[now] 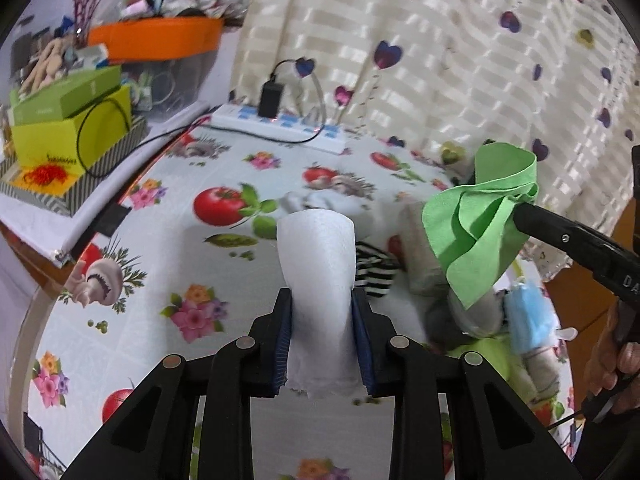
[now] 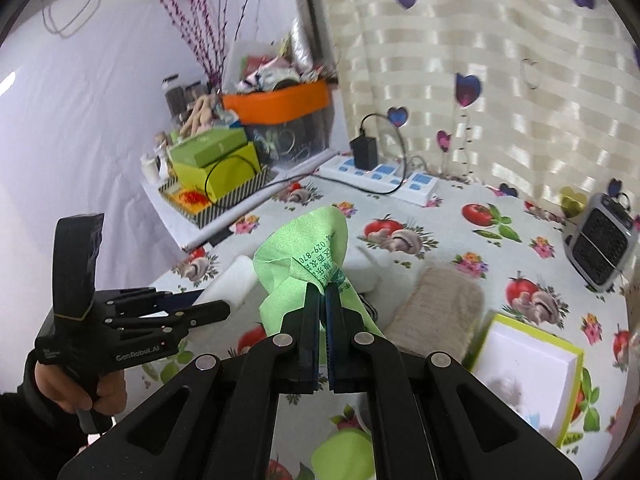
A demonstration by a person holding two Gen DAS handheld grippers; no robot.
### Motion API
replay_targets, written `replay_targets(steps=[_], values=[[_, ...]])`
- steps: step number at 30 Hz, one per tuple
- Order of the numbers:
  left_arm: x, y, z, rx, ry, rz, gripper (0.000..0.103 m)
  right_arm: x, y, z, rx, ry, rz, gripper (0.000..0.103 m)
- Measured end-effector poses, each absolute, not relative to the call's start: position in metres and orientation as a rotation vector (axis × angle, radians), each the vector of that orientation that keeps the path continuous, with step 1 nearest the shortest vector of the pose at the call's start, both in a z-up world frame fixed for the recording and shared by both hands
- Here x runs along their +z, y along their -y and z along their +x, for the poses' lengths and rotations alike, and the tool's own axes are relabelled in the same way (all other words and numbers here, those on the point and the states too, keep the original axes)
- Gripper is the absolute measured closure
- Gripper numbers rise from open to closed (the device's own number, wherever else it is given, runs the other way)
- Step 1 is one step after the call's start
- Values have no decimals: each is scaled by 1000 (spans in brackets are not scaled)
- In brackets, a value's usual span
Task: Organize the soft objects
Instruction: 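Carry the bandage roll with the left tool over the box while the right tool carries the green cloth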
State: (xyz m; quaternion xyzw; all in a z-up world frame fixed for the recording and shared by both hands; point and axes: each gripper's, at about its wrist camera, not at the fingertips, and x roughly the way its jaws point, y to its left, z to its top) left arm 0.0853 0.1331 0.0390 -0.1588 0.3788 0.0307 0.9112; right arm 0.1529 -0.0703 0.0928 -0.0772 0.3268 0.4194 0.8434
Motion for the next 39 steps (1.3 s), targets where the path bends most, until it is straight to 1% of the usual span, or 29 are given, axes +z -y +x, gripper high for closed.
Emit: replay_targets(steps=[13,22,31,39], values=[[83,-68,79,-55,-713,-247,76,124,170,138,756,-593,-9,101],[102,-20,84,-160,-685,-202,76,129,221,131,670,-558,69,101],[104,22,91,-260,-694,-160,76,101,259,136,591,-609,145,101],[95,45,108,-298,-726,-140,76,72,266,159,547,-674,178,101]])
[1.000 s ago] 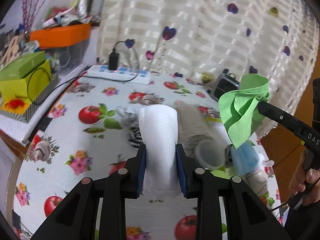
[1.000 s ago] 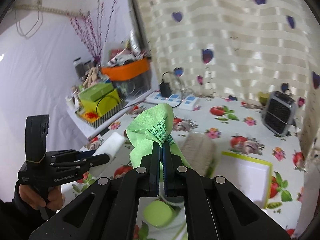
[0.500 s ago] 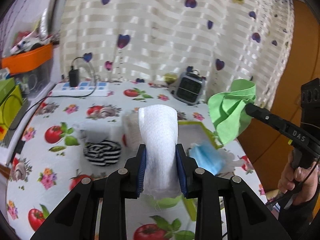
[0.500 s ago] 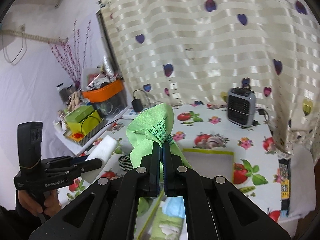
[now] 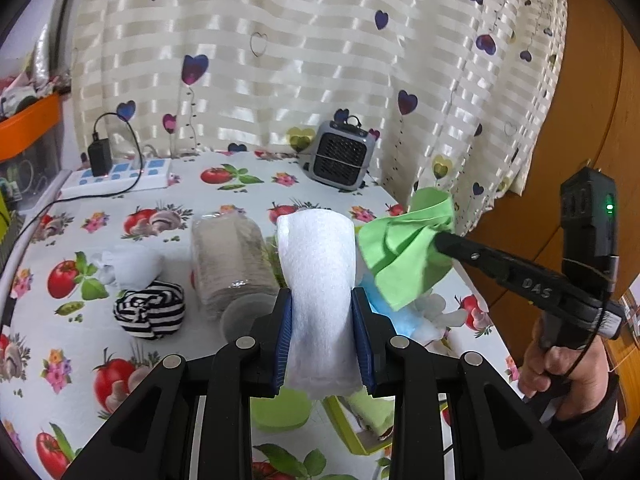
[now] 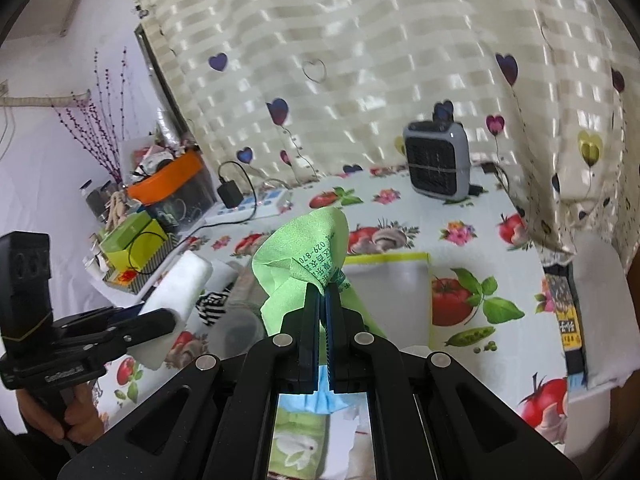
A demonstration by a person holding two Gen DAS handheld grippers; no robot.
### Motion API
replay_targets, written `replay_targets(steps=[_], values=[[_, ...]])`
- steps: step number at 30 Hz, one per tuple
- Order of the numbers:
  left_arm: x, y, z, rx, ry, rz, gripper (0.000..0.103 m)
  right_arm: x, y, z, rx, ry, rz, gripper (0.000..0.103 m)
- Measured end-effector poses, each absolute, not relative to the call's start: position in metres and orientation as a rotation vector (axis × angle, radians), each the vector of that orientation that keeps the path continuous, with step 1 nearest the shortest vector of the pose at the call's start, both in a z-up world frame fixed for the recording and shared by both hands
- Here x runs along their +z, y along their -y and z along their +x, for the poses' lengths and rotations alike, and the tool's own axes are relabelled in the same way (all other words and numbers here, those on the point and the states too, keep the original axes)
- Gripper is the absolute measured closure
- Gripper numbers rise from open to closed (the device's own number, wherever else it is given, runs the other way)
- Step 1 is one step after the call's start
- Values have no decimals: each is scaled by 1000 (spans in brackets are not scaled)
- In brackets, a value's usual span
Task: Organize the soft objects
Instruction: 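Carry the bandage roll with the left tool over the box while the right tool carries the green cloth, then lower the green cloth into the box and open the right tool while the left tool lowers the bandage roll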
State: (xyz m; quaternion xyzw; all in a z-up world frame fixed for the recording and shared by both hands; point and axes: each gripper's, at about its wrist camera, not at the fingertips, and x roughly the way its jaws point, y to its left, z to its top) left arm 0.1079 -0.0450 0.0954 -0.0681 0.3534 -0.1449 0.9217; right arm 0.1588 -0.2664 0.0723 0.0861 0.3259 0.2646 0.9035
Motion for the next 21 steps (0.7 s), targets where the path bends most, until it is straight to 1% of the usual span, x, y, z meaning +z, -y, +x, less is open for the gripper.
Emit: replay_targets(steps=[12,14,16,17,19,20,21], values=[[83,68,139,-326,-764,-122,76,29,269,205,462,-785,215,100],[80,73,145,-330,-772,-120,76,24,270,210,440,-807,200,99],[78,78,151,-333,-779,-116,76,24,272,207,433,-795,190,85],[76,80,155,-333,-786,-116,76,24,274,205,433,-788,189,81],[72,83,161,-335,-795,-117,76,27,278,201,427,-774,186,60],[71,85,164,-335,-799,-117,76,28,280,199,423,-767,183,58],[68,86,167,-335,-804,-118,76,29,281,198,420,-763,183,58]])
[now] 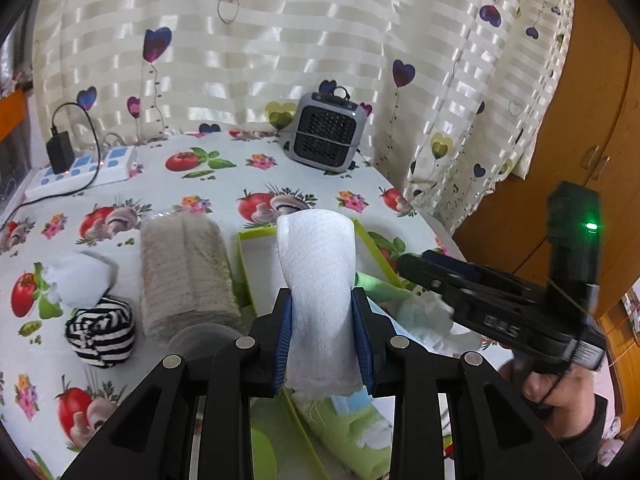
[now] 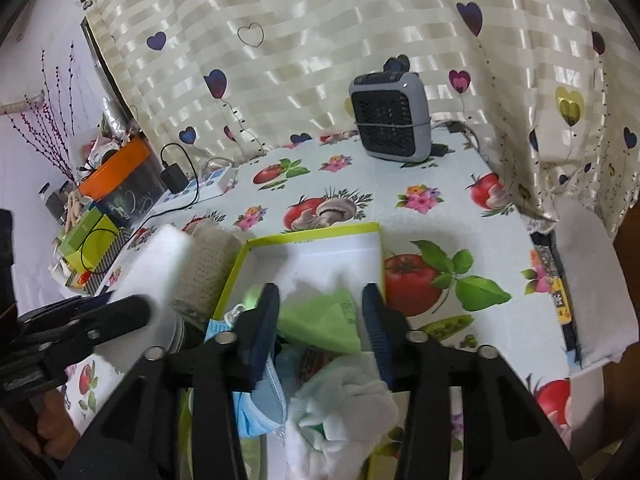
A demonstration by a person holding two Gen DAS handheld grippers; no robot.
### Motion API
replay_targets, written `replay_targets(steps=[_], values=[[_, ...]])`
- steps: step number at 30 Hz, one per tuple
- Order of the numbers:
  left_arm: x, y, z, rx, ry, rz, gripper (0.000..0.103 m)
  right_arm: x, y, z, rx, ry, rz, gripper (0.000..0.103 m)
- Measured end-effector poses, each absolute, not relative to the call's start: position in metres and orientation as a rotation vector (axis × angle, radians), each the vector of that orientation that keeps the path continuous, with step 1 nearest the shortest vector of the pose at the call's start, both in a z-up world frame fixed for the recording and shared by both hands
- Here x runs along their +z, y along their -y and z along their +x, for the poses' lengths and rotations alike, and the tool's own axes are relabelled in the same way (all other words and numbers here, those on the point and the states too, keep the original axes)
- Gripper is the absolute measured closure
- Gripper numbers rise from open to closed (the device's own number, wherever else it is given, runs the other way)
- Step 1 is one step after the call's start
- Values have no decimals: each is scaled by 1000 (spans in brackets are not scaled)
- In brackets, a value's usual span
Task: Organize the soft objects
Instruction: 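Lower the green cloth into the box and open the right tool while the left tool lowers the bandage roll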
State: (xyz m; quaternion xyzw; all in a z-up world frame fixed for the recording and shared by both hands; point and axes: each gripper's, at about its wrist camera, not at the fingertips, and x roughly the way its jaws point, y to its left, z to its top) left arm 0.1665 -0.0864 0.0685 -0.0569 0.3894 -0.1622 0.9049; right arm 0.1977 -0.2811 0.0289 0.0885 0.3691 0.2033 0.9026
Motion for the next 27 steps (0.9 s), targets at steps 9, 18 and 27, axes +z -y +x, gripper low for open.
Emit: replay_targets(steps=[9,18,27], values=[[57,104,190,-333,-836,-104,73,39,288,175,453,-729,220,58],[46,112,201,-360,-875,-102,66,33,288,164,467,-745,258,58],[50,106,197,-370,-869,-127,64,41,284,150,458,-725,234,58]])
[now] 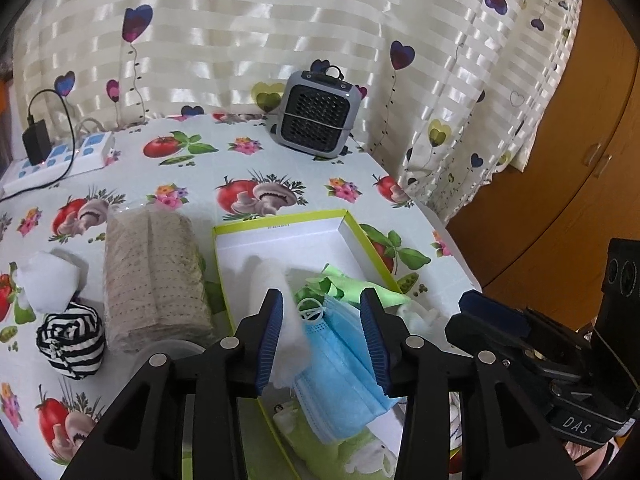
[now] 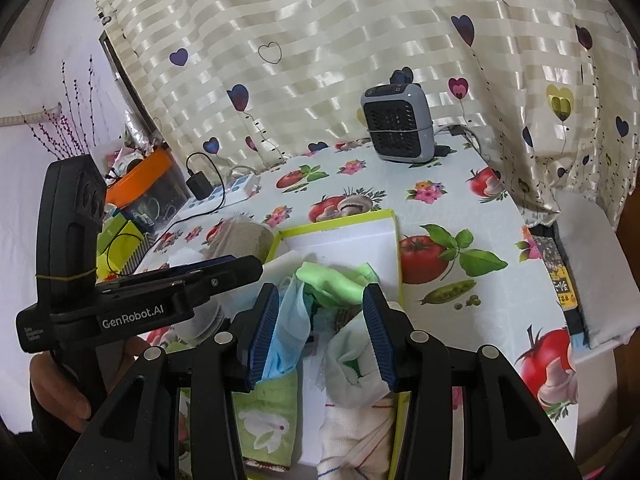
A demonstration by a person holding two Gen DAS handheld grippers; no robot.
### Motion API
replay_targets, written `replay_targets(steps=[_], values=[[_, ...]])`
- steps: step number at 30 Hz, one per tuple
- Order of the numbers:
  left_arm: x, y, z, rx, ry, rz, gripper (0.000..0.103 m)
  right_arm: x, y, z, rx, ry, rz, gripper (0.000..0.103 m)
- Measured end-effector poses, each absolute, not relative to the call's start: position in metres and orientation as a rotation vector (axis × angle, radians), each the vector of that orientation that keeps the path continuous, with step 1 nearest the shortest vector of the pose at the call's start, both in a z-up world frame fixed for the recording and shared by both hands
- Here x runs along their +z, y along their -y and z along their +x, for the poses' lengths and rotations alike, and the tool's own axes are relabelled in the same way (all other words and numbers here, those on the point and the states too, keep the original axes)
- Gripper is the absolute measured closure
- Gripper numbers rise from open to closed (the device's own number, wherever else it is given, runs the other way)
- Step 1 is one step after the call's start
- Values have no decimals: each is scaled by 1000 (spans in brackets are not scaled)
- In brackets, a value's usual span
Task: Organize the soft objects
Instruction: 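Lower the green cloth into the box and open the right tool while the left tool lowers the bandage roll, then open the left tool to release the bandage roll in the box, then move both open tools back toward the striped sock and white glove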
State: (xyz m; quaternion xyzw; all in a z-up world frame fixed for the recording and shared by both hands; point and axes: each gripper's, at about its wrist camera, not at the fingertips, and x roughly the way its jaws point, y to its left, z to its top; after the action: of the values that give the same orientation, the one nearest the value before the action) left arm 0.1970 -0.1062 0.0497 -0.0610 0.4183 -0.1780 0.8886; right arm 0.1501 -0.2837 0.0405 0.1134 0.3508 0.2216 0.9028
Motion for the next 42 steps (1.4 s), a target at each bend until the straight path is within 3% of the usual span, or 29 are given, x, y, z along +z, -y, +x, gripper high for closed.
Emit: replay_targets(steps=[42], values=[[85,42,96,-254,-746,-114,64,72,228,79,528,-642,74,58]])
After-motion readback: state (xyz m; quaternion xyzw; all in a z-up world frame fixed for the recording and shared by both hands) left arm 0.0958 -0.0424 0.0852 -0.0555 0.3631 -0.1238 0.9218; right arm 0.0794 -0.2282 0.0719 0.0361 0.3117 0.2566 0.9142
